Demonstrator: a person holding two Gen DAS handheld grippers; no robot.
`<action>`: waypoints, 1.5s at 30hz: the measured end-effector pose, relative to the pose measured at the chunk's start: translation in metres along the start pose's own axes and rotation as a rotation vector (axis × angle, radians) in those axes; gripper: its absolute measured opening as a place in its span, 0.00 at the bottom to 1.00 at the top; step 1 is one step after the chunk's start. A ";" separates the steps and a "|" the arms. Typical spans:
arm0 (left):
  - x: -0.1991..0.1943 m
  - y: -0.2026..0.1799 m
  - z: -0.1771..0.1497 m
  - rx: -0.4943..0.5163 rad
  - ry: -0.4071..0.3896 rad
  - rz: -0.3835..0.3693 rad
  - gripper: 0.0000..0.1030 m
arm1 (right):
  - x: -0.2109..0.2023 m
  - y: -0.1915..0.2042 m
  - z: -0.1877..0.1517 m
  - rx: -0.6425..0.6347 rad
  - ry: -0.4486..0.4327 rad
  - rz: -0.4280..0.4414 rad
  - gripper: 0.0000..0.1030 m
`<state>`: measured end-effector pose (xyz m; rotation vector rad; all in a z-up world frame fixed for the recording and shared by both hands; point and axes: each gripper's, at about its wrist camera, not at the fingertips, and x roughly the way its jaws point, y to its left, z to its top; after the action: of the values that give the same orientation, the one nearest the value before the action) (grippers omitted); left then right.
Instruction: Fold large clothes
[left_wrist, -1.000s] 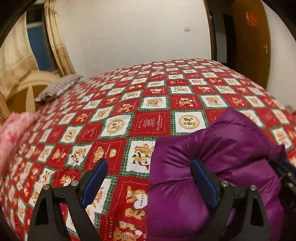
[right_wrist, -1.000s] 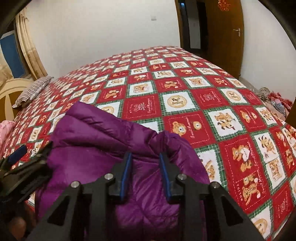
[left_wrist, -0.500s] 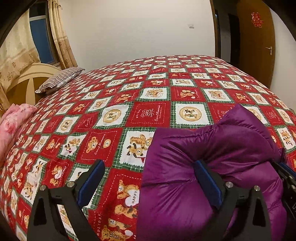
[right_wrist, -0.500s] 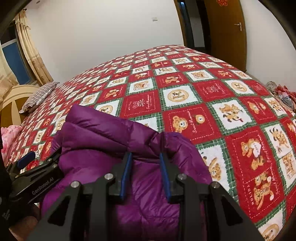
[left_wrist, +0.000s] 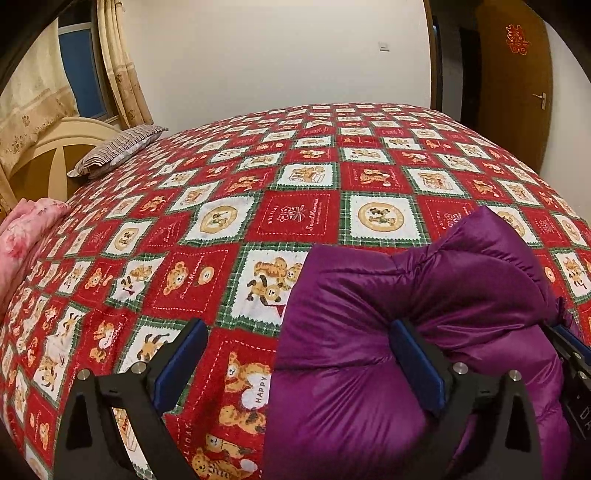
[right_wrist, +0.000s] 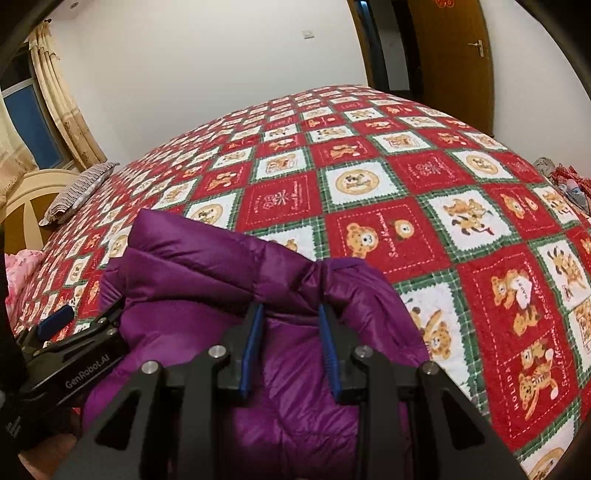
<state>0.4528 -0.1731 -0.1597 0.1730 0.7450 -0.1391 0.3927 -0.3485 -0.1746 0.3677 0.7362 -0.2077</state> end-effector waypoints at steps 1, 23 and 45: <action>0.000 0.000 0.000 0.000 0.000 0.000 0.97 | 0.000 0.000 0.000 -0.002 0.000 -0.003 0.32; 0.007 0.001 -0.003 0.004 0.018 0.003 0.98 | 0.007 0.007 -0.001 -0.033 0.020 -0.042 0.32; 0.011 0.001 -0.006 0.006 0.031 0.003 0.99 | 0.010 0.009 -0.003 -0.043 0.021 -0.056 0.32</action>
<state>0.4570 -0.1711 -0.1718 0.1823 0.7750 -0.1359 0.4005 -0.3391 -0.1812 0.3088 0.7715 -0.2409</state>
